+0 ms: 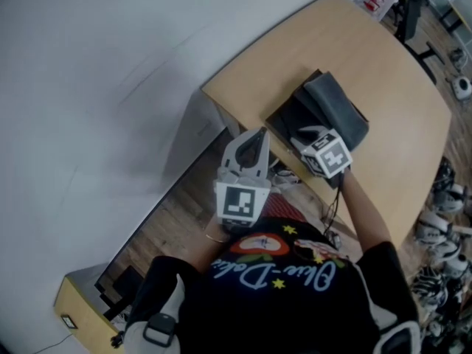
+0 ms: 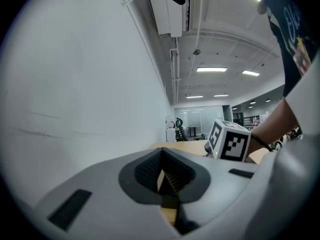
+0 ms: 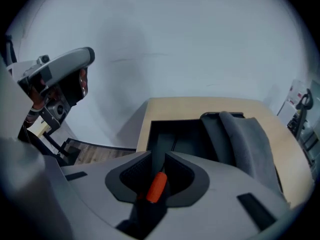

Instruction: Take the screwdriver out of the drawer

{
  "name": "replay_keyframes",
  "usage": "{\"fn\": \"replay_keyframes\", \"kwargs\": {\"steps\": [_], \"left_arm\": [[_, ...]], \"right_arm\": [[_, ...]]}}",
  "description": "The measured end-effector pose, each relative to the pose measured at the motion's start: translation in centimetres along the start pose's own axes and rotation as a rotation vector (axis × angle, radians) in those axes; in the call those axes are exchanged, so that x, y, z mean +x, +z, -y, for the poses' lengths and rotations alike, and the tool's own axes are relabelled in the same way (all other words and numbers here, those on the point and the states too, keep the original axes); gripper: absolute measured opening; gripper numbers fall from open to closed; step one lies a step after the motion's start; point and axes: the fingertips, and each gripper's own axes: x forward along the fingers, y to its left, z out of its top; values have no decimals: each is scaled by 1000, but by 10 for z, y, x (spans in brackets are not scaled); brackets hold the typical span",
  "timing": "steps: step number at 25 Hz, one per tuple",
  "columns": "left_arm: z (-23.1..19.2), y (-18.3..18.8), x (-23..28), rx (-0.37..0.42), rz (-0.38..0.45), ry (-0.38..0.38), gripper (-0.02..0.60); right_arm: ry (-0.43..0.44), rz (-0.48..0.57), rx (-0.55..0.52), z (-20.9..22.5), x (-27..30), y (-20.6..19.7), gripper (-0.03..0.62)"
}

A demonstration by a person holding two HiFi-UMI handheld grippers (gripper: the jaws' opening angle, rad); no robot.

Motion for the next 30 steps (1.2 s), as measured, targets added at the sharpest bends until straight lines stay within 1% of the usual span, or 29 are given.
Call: {"fn": "replay_keyframes", "kwargs": {"steps": [4,6,12,16,19,24,28,30], "left_arm": [[-10,-4,8,-26,-5,30,0],[-13,-4,10,-34,-5,36,0],[-22,-6,14,-47,0,61,0],[-27,-5,12,-56,6,78,0],[-31,-6,10,-68,9,95,0],[-37,-7,7,-68,1,116,0],[-37,-6,5,-71,4,126,0],[-35,-6,4,-68,3,127,0]], "right_arm": [[34,-99,-15,5,20,-8,88],[47,-138,-8,7,27,-13,91],[67,-198,12,11,47,-21,91],[53,-247,11,15,58,-28,91],[38,-263,1,18,62,-27,91],[50,-282,45,16,65,-27,89],[50,-293,38,17,65,-26,89],[49,-280,52,17,65,-26,89]]}}
